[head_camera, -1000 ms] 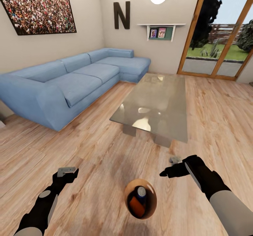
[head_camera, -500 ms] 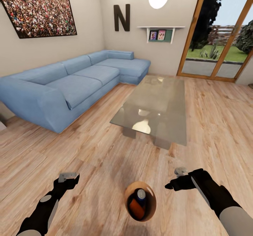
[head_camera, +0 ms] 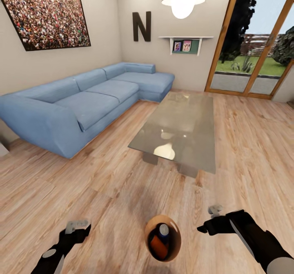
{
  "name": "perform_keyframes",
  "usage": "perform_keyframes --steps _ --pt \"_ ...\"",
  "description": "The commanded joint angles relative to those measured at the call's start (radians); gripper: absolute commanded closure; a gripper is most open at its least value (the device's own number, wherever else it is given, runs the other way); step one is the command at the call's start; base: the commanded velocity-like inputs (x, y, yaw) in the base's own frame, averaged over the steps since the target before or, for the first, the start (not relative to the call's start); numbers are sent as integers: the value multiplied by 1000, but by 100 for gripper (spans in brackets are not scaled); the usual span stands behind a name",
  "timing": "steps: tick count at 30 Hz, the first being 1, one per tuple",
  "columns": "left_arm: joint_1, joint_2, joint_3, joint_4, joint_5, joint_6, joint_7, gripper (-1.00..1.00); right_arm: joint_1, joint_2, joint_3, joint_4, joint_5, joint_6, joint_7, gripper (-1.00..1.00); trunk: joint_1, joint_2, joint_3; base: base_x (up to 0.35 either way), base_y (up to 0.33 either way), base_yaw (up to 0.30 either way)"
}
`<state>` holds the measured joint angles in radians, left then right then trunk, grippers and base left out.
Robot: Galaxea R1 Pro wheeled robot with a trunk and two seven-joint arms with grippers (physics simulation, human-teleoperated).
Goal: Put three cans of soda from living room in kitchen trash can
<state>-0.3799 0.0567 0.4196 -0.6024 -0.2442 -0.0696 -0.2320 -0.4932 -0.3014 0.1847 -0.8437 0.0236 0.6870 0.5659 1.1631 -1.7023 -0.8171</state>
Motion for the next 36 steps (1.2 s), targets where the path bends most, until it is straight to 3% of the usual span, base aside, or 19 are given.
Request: perform_keyframes --steps 1,12,15,18,23,29,36 --pt "10 1 1 3 0 -4 0 -100 10 -1 0 0 0 -7 0 -100 -4 7 4 0 0 0" --pt "40 33 4 109 0 -72 2 -100 79 -16 -5 5 -4 -39 -2 -100 -46 84 39 0 0 0" --pt "42 47 4 167 1 -116 2 -100 108 -19 -39 10 -4 -77 -1 -100 -58 105 49 0 0 0" --pt "47 64 4 224 5 -156 2 -100 157 -22 -105 13 -3 -115 1 -100 -69 126 58 0 0 0" --pt "83 85 5 258 11 -182 3 -100 222 -21 -136 23 -2 -178 -4 -100 -88 161 74 0 0 0" --pt "115 91 5 266 12 -184 2 -100 261 -16 -143 85 -4 -243 -11 -100 -111 203 93 0 0 0" --pt "144 117 6 320 13 -198 1 -100 271 -11 -147 262 -8 -358 -19 -100 -138 252 115 0 0 0"
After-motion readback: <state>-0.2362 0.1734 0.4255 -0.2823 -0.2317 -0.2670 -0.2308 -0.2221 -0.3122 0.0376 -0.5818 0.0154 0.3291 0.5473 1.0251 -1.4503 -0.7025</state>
